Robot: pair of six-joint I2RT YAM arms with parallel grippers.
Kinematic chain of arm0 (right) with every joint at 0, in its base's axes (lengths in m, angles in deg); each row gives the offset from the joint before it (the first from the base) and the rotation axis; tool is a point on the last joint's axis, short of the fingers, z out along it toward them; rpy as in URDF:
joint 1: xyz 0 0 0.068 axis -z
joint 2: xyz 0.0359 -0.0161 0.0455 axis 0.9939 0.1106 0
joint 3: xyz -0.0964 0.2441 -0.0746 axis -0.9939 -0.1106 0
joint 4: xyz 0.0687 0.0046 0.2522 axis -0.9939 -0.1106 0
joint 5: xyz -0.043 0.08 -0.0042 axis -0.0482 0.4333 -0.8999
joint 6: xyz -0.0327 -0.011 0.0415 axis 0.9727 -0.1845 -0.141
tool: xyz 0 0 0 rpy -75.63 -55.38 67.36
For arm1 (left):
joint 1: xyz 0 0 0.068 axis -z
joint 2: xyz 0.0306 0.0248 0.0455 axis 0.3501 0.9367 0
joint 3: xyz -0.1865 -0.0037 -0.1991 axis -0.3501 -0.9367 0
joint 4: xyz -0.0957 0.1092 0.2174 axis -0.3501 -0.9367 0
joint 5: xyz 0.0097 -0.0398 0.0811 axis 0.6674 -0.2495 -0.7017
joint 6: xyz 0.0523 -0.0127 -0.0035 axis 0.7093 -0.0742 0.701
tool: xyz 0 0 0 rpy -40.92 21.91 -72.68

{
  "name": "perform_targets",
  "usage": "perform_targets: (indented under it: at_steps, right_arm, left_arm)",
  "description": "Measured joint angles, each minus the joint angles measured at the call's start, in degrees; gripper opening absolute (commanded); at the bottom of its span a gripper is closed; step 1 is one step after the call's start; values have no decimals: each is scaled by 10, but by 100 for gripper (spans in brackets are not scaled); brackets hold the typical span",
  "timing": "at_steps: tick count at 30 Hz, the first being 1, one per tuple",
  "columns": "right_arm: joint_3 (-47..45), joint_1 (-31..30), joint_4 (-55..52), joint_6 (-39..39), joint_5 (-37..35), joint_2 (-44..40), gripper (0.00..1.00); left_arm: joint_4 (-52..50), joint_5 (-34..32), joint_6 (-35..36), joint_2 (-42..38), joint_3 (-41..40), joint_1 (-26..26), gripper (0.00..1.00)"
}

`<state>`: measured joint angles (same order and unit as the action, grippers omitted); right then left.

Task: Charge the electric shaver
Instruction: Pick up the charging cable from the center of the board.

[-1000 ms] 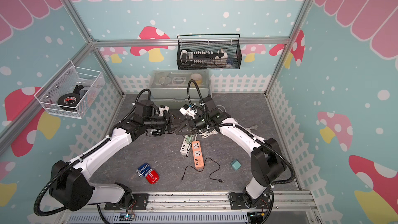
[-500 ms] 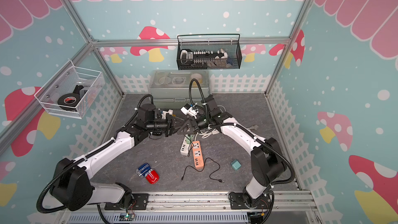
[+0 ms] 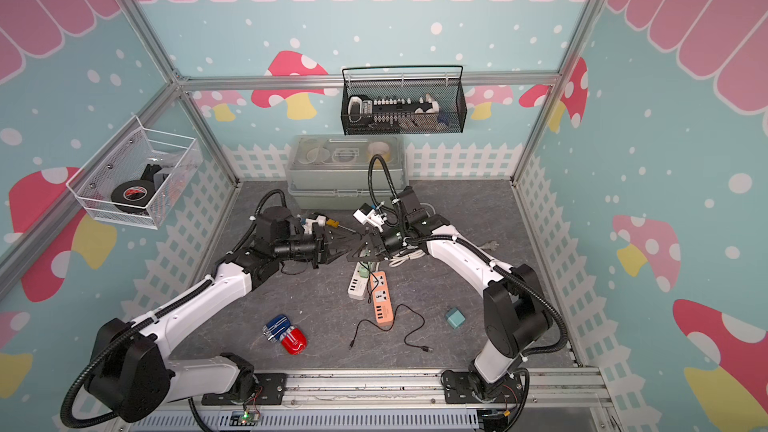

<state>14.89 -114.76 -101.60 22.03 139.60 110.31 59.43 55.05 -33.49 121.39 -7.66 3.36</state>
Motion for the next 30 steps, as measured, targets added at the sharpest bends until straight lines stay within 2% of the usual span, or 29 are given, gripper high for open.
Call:
perform_targets:
  at_steps: [5,7,10,15,20,24,30]
  right_arm:
    - [1,6,17,-51,-71,0,0]
    - [0,16,36,-104,-90,0,0]
    - [-2,31,127,-204,-117,3,0]
    - [4,36,222,-320,-135,13,0]
    - [5,34,283,-407,-136,16,0]
    - [5,33,303,-435,-136,16,0]
    - [-7,33,302,-441,-136,6,0]
  left_arm:
    - [61,-2,-30,-20,-70,3,41]
    - [79,-21,-38,-23,-90,4,37]
    - [84,-30,-32,-45,-106,12,34]
    - [141,-35,-17,-44,-107,42,41]
    - [158,-52,17,2,-77,82,50]
    - [164,-70,36,17,-58,85,54]
    - [171,-90,54,16,-46,85,51]
